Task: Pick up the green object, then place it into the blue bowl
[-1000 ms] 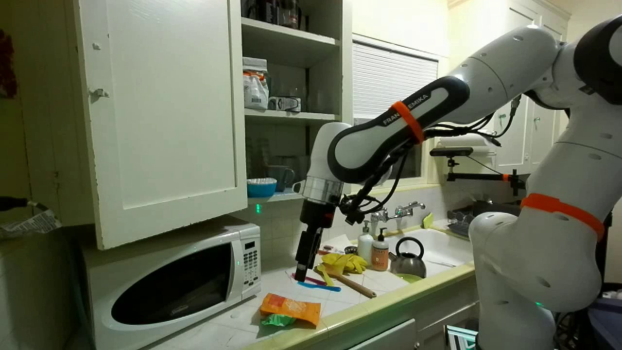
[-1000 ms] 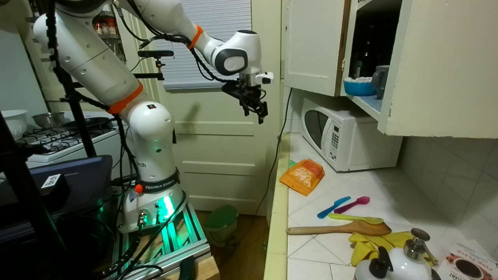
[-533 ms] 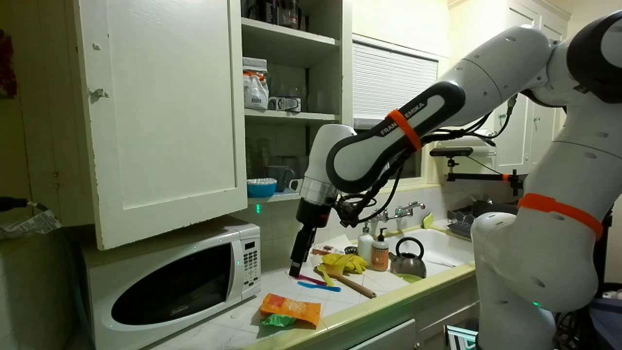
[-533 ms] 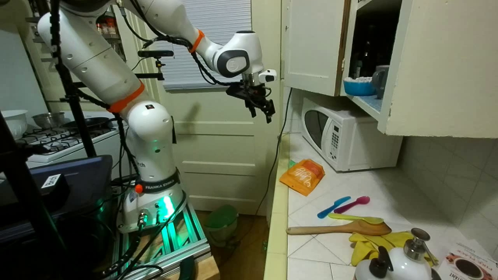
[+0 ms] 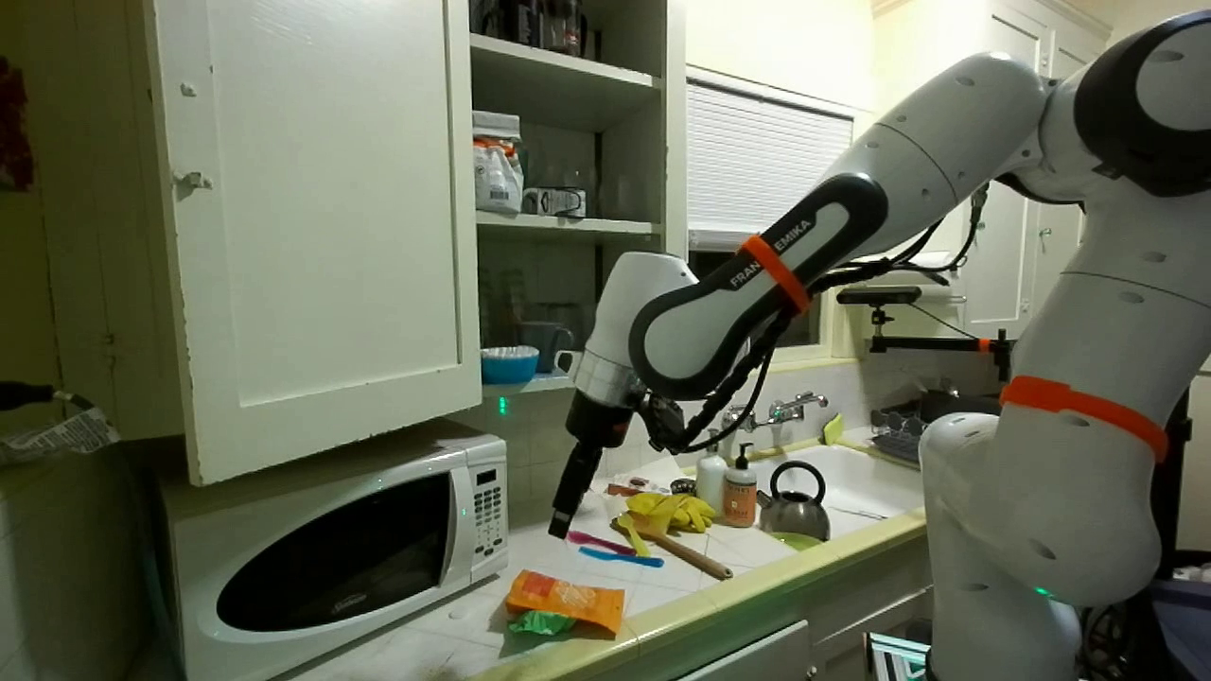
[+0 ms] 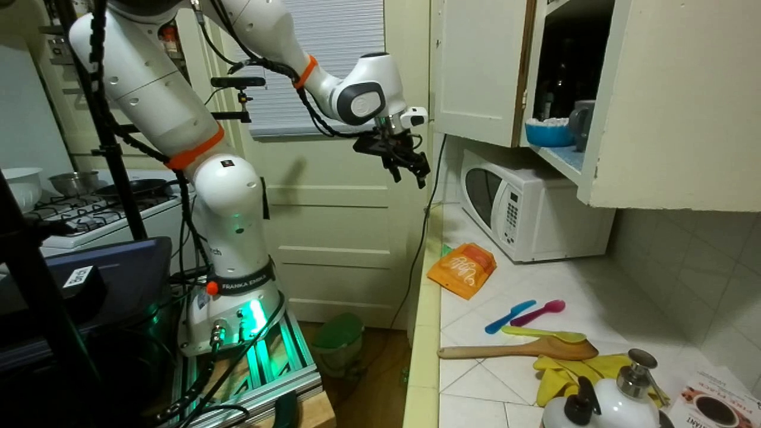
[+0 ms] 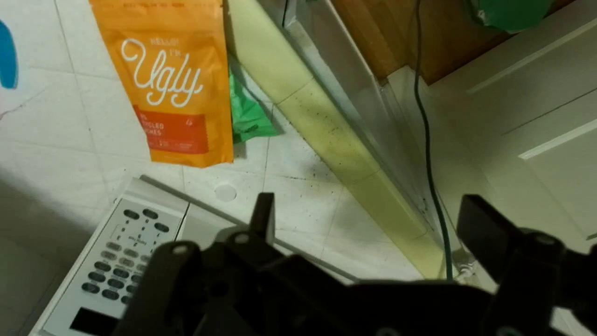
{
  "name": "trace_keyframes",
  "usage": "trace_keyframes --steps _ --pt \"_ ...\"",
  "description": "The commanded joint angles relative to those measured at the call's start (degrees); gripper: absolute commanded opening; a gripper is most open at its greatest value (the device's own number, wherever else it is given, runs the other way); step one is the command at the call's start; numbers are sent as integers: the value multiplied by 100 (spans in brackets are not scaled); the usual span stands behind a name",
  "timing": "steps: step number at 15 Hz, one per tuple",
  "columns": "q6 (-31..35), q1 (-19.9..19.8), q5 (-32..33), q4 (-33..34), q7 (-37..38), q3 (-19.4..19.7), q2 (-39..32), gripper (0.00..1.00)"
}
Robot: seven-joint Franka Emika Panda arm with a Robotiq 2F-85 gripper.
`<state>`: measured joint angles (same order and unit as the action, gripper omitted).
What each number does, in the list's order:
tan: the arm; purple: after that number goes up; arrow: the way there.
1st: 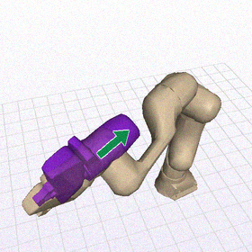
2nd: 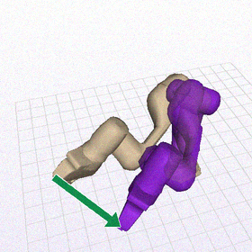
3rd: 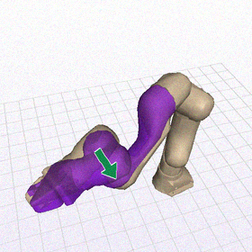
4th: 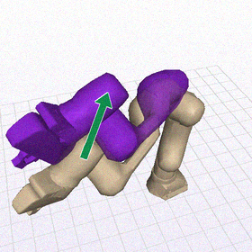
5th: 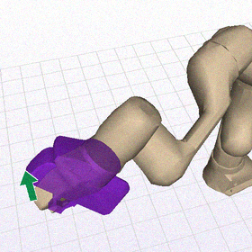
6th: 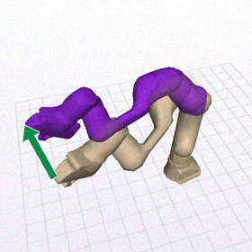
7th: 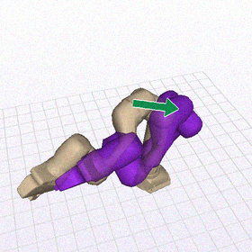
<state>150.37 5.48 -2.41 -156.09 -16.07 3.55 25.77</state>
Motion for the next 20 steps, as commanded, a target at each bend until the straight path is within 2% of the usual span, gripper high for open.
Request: trace_keyframes --steps 1,4,8,9,12,13,14,17,19,20 --pt "1239 -199 403 -38 12 -57 -825 100" --pt "1760 -380 688 97 51 -33 -1722 100" --pt "1649 -666 1174 414 247 -72 -2595 100" --pt "1562 -541 878 159 50 -58 -2146 100" --pt "1565 -651 1010 375 86 -67 -2538 100" --pt "1704 -791 2050 383 822 65 -2487 100" --pt "1634 -907 2380 537 848 174 -2485 100" --pt "1354 -1163 3775 910 1918 320 -2532 100" --pt "1410 -1181 4604 859 2828 364 -2735 100" --pt "1405 -1147 4641 802 2929 335 -2773 100"
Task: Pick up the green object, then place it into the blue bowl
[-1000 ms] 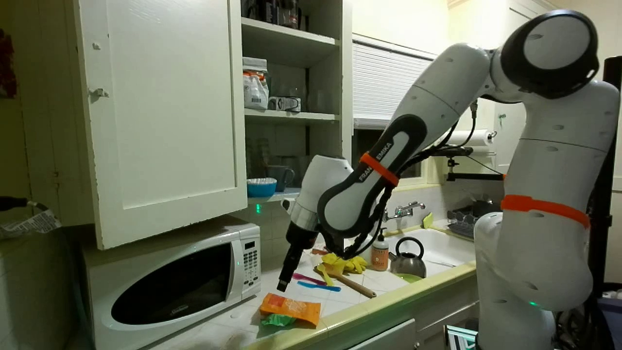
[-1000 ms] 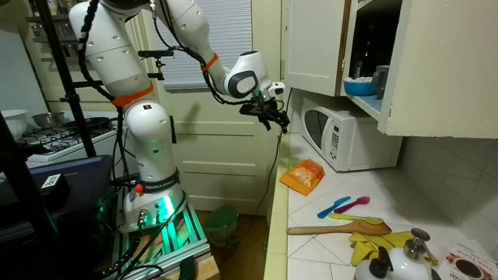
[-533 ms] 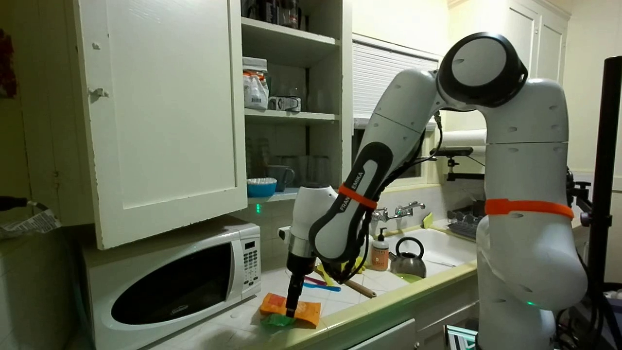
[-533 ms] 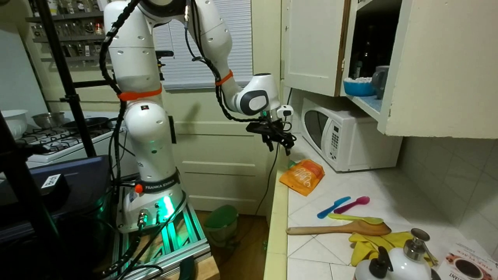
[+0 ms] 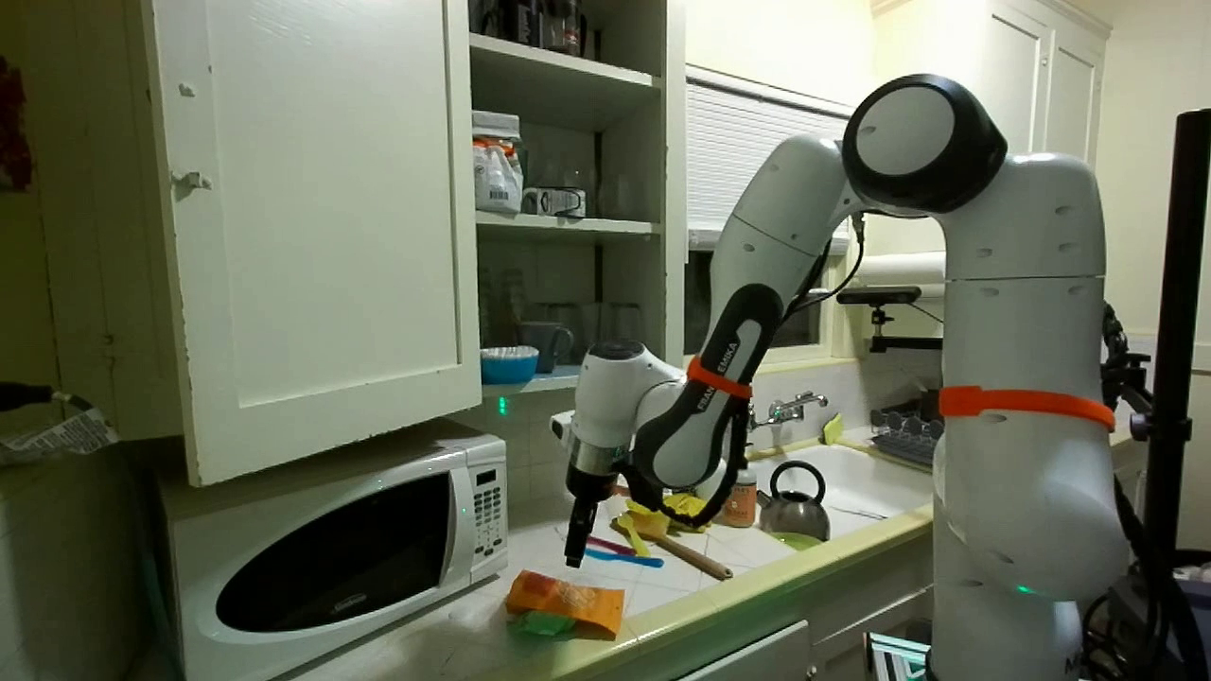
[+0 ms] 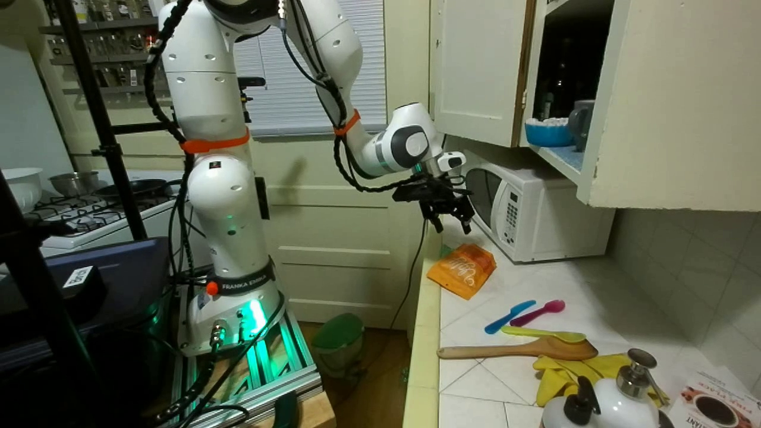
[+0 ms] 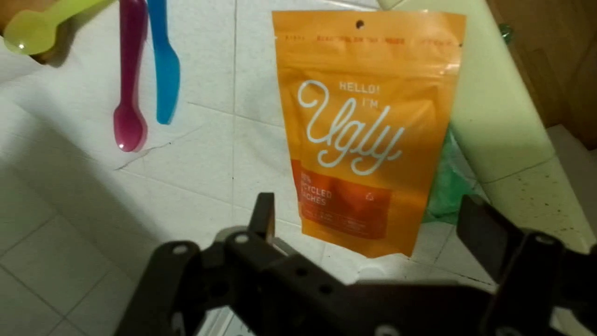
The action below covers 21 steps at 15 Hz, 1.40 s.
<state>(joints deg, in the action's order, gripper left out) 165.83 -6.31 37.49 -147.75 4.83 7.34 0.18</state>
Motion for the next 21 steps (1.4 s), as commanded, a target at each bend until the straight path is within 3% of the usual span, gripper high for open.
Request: trace_keyframes --steps 1,4,12,13,14,16,18,21 --pt "-69 95 492 -138 782 -97 -282 100" --pt "40 230 130 -352 660 -311 -432 100" --pt "-72 515 2064 261 2606 -161 -937 97" --pt "-98 544 2199 368 2755 -167 -1039 93" --pt "-149 583 2315 472 2879 -184 -1135 82" --pt "-212 685 2542 673 3053 -212 -1336 74" --pt "-342 840 2847 910 3292 -188 -1525 80" --pt "-549 1042 3187 1222 3578 -187 -1783 78"
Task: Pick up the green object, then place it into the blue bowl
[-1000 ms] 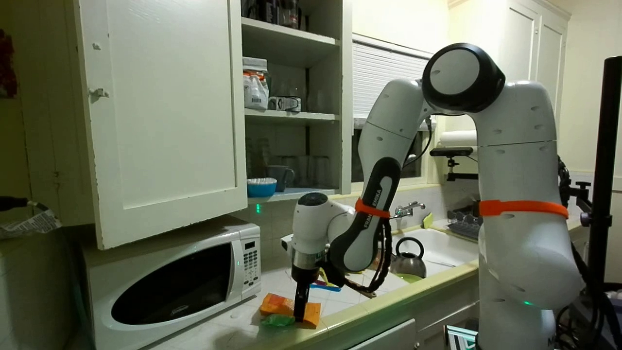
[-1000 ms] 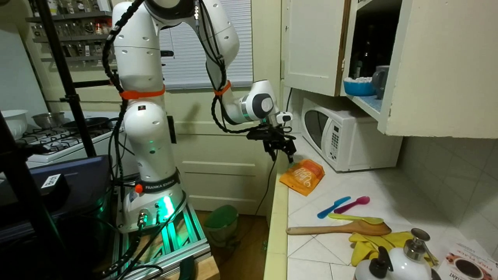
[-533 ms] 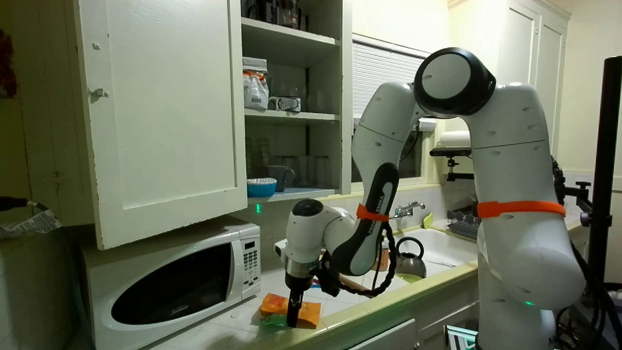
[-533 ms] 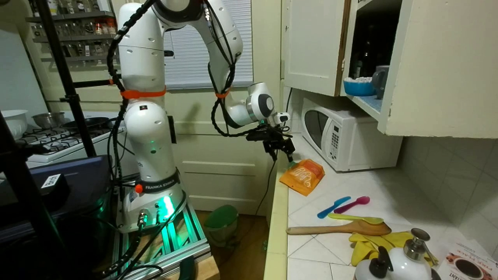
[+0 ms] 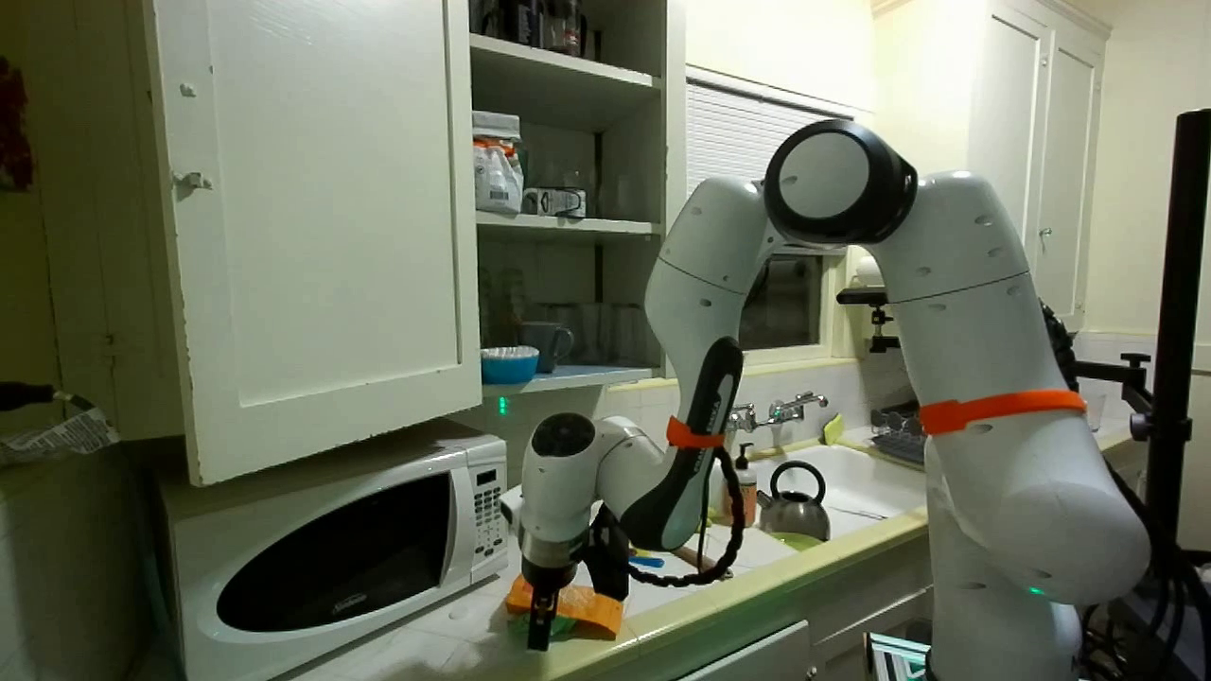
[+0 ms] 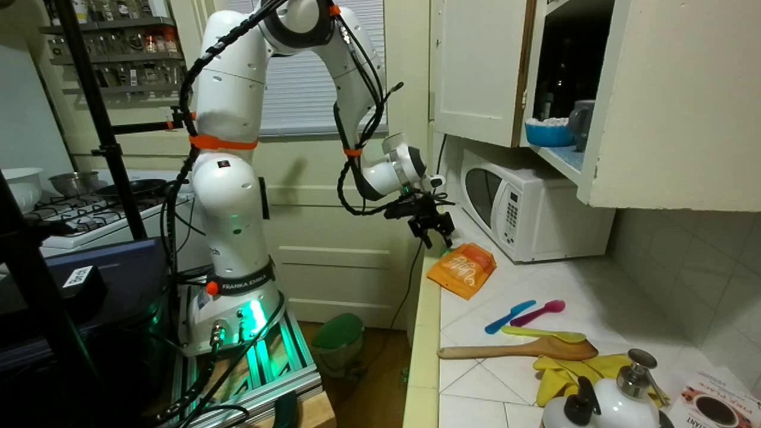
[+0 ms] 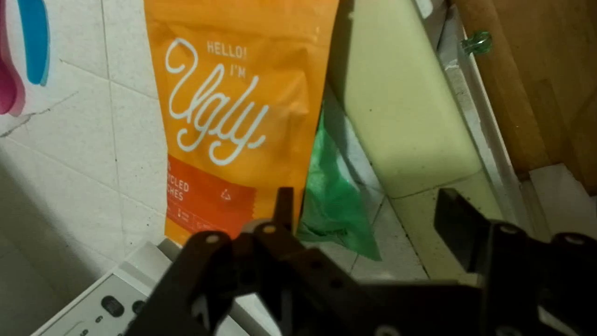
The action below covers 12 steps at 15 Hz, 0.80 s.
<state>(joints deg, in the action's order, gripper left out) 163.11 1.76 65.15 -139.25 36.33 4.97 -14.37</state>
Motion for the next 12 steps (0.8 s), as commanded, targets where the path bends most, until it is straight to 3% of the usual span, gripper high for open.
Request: trace_keyframes --steps 1,4,6,9,10,11,12 --pt "-340 287 505 451 511 55 -395 73" --pt "-497 385 572 672 594 56 -617 55" --pt "-595 428 591 782 629 82 -721 52" --pt "-664 447 615 888 665 102 -822 39" --pt "-656 439 609 907 666 104 -840 29" --pt "-661 443 616 923 676 117 -850 10" --pt "-657 444 622 938 682 125 -860 2"
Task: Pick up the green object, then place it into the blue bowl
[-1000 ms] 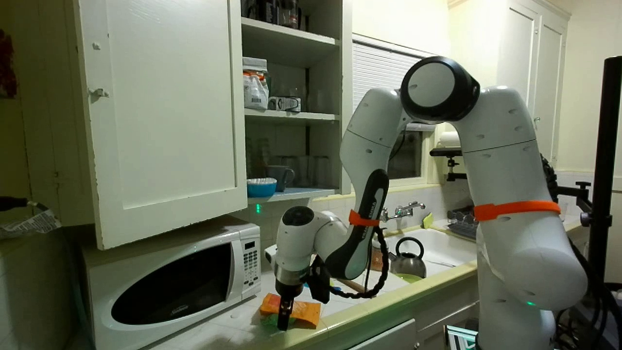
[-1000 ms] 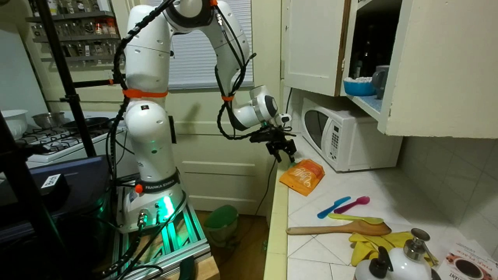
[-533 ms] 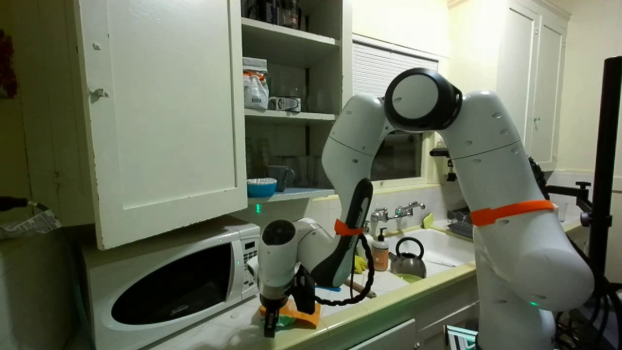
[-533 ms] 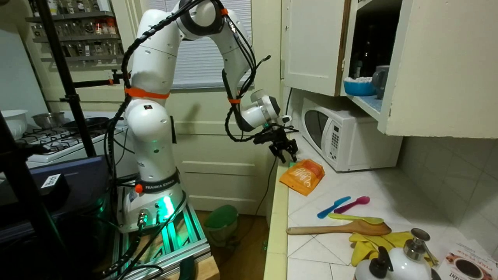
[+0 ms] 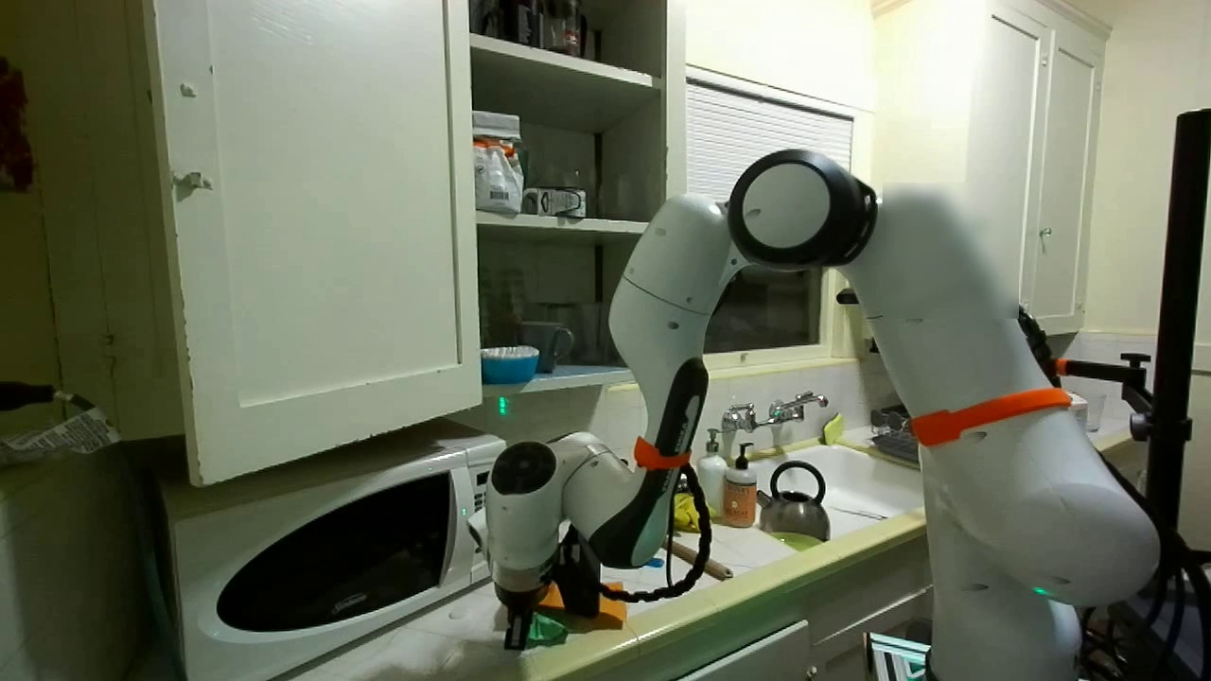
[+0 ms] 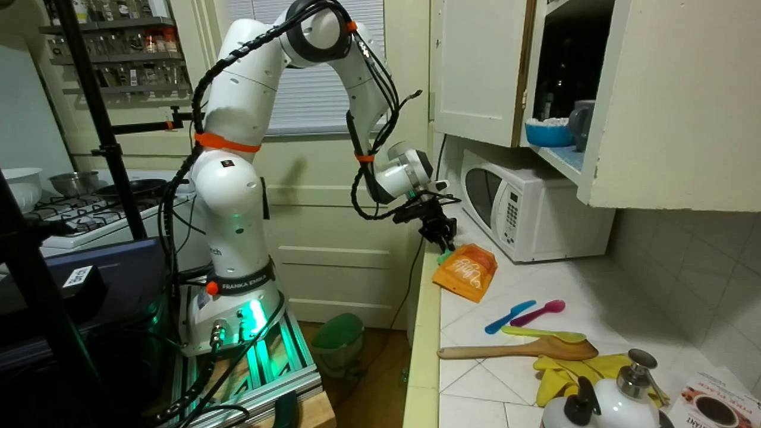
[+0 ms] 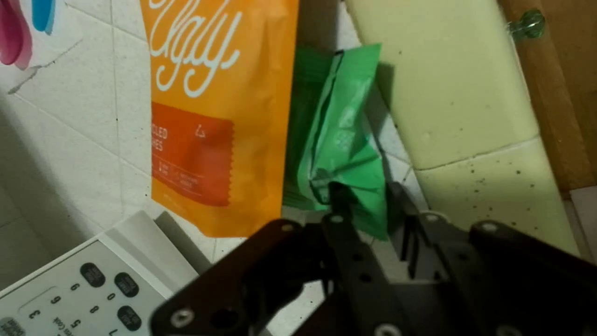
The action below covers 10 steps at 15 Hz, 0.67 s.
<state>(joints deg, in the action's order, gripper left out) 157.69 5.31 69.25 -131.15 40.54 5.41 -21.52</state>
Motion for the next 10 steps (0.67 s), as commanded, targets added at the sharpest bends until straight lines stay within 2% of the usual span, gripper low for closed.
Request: trace_keyframes --steps 1,6,10 --pt "-117 93 226 135 270 94 -145 0" --pt "-21 69 101 -29 152 32 84 0" --pt "1278 -101 32 -651 66 -194 941 0"
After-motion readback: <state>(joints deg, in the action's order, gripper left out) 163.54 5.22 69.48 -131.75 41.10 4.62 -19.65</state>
